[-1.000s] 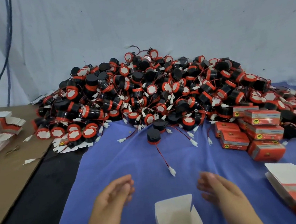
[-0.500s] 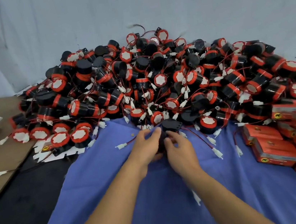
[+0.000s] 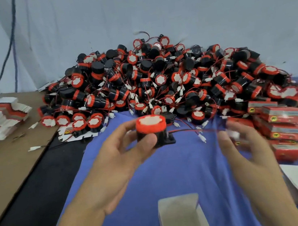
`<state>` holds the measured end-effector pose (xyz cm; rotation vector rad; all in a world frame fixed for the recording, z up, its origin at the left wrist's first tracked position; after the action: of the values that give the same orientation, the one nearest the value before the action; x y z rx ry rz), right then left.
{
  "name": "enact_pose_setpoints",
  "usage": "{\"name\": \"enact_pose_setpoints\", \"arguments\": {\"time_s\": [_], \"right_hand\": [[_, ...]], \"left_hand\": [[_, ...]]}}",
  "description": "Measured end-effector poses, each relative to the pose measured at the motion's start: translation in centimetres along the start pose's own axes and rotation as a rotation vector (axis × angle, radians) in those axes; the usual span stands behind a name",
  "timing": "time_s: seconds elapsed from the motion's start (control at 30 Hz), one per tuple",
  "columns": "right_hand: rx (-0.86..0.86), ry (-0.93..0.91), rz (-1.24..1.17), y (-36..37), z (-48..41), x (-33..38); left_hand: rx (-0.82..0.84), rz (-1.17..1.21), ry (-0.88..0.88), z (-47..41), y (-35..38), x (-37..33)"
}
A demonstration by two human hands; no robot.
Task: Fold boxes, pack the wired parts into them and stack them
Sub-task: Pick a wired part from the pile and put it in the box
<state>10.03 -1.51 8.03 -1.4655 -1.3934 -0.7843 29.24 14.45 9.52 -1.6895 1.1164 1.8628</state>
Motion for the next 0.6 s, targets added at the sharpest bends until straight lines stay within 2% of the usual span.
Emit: {"name": "enact_pose_setpoints", "arguments": {"time_s": [0.07,0.1,0.13,0.3,0.4,0.5,0.6], "right_hand": [[0.146,0.389,-0.437,-0.9,2.2,-1.2],[0.155,0.476,-0.585,-1.4,3.1,-1.5],[0.148,0.502,-0.633,-2.2,3.7,-1.8],[0.121,0.432,-0.719,-4.3,5.4,-0.6],[0.123,0.322,-0.746,-4.8,5.7,0.9],[0.175,0.226,-0.606,-4.2,6.4,2.0],[0.242,0.122,-0.346,-3.3,7.3,2.0]], "left_hand": [[0.043,-0.081,0.033,3.3,-0.1,0.4],[0.054,-0.116,0.039,4.7,-0.2,0.9],[0.049,-0.169,0.045,6.0,-0.3,1.4],[-0.027,-0.786,0.216,9.2,-0.6,4.2],[0.005,-1.018,0.352,9.9,0.4,5.2],[0.025,-1.175,0.515,10.2,1.3,5.2],[0.047,-1.351,0.679,10.4,1.9,5.4]]}}
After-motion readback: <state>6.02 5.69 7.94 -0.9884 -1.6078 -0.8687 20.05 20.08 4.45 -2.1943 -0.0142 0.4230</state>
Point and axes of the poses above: each hand's wrist, its own z-axis away from the middle knuckle, its own y-axis out of the palm, x = y × z, the point moved 4 cm from there along -z, towards the middle knuckle, and after that the axes turned 9 degrees about -x, right-handed, at the moved point
